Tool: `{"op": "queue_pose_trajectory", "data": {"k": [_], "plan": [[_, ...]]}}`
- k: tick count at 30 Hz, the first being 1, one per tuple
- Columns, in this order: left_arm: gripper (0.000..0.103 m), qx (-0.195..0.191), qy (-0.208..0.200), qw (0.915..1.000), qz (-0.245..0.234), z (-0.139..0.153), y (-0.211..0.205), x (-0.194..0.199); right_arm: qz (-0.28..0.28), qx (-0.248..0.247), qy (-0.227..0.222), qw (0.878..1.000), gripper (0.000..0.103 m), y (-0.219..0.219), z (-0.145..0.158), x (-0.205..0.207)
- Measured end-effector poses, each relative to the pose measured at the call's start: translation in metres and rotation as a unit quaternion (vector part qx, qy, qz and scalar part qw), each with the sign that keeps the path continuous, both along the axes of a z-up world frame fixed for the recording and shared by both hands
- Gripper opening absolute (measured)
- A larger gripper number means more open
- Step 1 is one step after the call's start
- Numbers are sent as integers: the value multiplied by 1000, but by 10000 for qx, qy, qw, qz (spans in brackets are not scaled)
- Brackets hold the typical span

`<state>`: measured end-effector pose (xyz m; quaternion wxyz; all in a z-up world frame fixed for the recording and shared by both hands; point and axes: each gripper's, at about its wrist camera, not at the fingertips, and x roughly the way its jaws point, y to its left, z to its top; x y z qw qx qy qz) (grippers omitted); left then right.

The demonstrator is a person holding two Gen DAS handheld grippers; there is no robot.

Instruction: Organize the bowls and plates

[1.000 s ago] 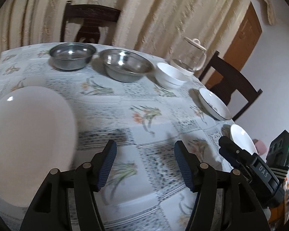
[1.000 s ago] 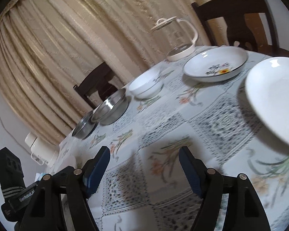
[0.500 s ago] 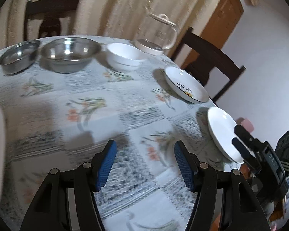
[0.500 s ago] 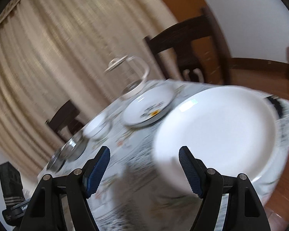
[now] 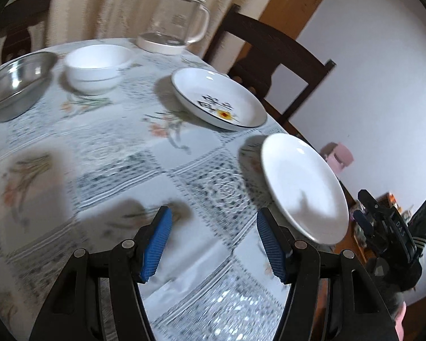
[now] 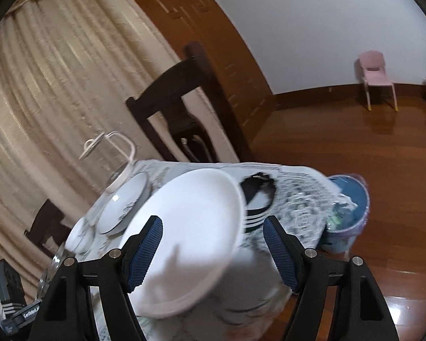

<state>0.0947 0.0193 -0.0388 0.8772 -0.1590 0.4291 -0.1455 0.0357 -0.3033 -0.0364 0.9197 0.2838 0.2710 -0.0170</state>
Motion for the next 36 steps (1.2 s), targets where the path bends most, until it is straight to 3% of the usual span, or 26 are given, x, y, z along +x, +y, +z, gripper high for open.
{"op": "queue_pose_trajectory", "data": {"k": [7, 12, 22, 31, 36], "plan": [[63, -136, 71, 9995, -270, 0, -21, 27, 115, 6, 201, 9997, 59, -6, -11, 5], [63, -290, 86, 9988, -393, -3, -28, 40, 178, 47, 266, 9995, 56, -11, -16, 9], [62, -205, 169, 9978, -612, -20, -49, 64, 306, 159, 435, 9985, 48, -13, -27, 16], [36, -148, 115, 9951, -973, -25, -74, 83, 435, 10, 393, 9983, 46, -8, -27, 23], [34, -55, -63, 9934, -1147, -26, -86, 88, 470, -216, 345, 9981, 46, -3, -27, 23]]}}
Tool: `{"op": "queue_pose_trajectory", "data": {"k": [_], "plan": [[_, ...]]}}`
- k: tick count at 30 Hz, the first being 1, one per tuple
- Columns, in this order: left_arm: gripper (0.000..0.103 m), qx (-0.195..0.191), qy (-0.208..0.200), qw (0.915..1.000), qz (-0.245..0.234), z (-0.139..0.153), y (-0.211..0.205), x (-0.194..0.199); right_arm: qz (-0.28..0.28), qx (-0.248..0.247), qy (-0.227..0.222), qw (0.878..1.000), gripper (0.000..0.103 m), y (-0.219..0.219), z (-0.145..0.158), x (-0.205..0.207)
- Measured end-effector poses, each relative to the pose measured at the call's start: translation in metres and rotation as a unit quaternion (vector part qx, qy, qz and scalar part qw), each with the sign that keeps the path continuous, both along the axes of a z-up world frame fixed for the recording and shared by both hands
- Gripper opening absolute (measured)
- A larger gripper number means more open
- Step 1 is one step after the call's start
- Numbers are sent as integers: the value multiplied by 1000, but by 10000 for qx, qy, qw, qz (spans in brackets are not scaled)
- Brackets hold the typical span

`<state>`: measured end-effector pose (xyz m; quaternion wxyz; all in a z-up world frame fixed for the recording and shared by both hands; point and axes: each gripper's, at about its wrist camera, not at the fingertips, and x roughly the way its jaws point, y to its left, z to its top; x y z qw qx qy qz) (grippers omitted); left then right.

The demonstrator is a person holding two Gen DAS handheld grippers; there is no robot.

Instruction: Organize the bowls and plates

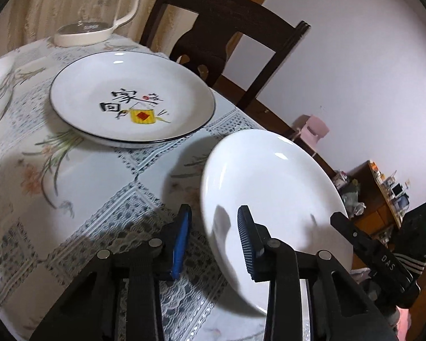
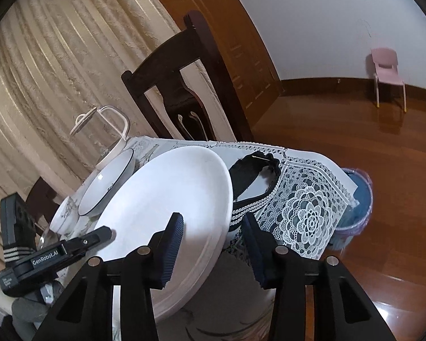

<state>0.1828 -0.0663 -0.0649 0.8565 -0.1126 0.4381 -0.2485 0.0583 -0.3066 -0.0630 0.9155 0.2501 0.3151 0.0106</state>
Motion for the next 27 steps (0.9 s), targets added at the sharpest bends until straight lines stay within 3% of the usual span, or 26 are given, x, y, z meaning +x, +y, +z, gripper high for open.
{"op": "queue_pose_trajectory", "data": {"k": [4, 12, 20, 27], "plan": [[35, 153, -156, 9997, -122, 1, -9, -4, 103, -80, -14, 9999, 39, 3, 0, 1], [35, 157, -231, 9996, -99, 3, -4, -12, 283, -501, -121, 9983, 39, 13, 4, -3], [35, 245, -300, 9992, -22, 4, 10, -36, 545, -465, -215, 9972, 39, 21, 7, -9], [35, 141, -200, 9993, 273, 8, 45, -61, 1038, -104, -173, 9944, 39, 38, 3, -10]]}}
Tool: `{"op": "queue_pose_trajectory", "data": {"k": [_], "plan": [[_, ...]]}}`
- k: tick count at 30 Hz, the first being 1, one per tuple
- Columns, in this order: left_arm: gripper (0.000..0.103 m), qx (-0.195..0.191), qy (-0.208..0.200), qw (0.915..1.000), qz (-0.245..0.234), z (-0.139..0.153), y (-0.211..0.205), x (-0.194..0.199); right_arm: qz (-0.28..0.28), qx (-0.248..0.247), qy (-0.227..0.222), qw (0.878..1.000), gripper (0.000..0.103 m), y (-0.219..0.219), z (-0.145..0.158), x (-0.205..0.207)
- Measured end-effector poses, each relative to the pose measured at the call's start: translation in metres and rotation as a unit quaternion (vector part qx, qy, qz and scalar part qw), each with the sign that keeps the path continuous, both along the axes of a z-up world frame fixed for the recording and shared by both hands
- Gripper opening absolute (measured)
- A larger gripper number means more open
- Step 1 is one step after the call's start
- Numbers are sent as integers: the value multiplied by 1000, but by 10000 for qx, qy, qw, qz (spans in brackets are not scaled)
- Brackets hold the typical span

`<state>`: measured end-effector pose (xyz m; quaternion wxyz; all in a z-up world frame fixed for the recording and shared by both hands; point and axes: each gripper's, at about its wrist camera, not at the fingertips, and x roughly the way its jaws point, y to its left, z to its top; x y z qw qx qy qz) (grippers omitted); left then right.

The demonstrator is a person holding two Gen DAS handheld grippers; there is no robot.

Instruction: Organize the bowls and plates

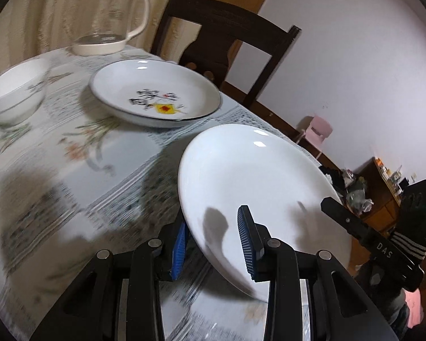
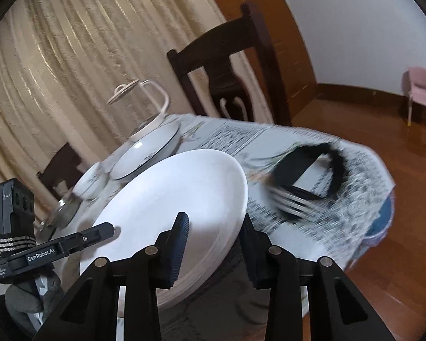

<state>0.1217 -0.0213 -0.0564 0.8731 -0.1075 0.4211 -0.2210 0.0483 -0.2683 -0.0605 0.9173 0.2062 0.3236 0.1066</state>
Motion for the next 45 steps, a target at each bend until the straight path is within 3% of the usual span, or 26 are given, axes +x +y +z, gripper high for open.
{"op": "queue_pose_trajectory", "data": {"k": [6, 16, 28, 45], "plan": [[35, -283, 260, 9992, 149, -4, 23, -9, 150, 294, 117, 9994, 39, 5, -4, 5], [34, -347, 389, 9981, 325, -6, 24, 9, 220, 669, 311, 9970, 38, 1, -10, 23], [34, -157, 141, 9992, 342, -2, 20, 1, 208, -250, 24, 9995, 32, 17, -2, 10], [34, -285, 32, 9963, 806, 16, 62, -37, 716, -161, -238, 9970, 32, 53, 18, 3]]}}
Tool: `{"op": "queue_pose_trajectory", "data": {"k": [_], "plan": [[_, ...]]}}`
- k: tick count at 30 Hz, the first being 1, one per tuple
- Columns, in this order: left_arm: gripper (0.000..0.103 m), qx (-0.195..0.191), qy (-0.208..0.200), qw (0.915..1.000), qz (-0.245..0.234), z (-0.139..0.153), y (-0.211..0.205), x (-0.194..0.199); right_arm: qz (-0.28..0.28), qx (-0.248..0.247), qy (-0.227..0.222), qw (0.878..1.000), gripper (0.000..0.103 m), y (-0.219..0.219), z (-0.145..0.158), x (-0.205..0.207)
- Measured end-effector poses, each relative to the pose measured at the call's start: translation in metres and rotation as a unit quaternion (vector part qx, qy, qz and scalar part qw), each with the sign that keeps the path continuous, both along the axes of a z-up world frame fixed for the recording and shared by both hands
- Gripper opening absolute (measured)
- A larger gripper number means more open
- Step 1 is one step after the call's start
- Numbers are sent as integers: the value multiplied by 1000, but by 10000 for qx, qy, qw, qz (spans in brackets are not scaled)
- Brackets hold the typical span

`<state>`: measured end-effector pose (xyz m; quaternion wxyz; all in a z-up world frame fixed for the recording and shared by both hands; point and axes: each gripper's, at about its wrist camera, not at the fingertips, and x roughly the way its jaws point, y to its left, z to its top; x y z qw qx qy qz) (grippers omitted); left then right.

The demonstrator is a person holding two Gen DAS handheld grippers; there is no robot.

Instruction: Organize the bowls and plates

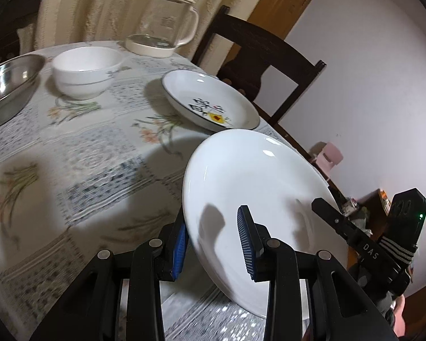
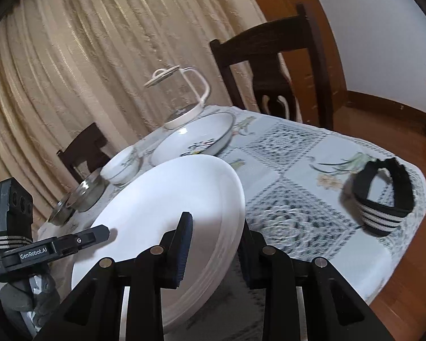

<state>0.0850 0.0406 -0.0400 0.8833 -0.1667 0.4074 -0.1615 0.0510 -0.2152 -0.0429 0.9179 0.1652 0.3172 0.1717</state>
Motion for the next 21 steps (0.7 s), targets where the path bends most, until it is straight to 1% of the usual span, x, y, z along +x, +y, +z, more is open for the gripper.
{"op": "queue_pose_trajectory", "data": {"k": [11, 16, 21], "plan": [[34, -69, -134, 9981, 597, 12, 55, -39, 602, -14, -89, 9981, 32, 54, 13, -5], [34, -131, -173, 9955, 920, 14, 87, -61, 933, -2, -115, 9956, 32, 86, 18, -7], [34, -178, -219, 9910, 1310, 17, 124, -90, 1339, -17, -159, 9909, 32, 123, 23, -15]]}}
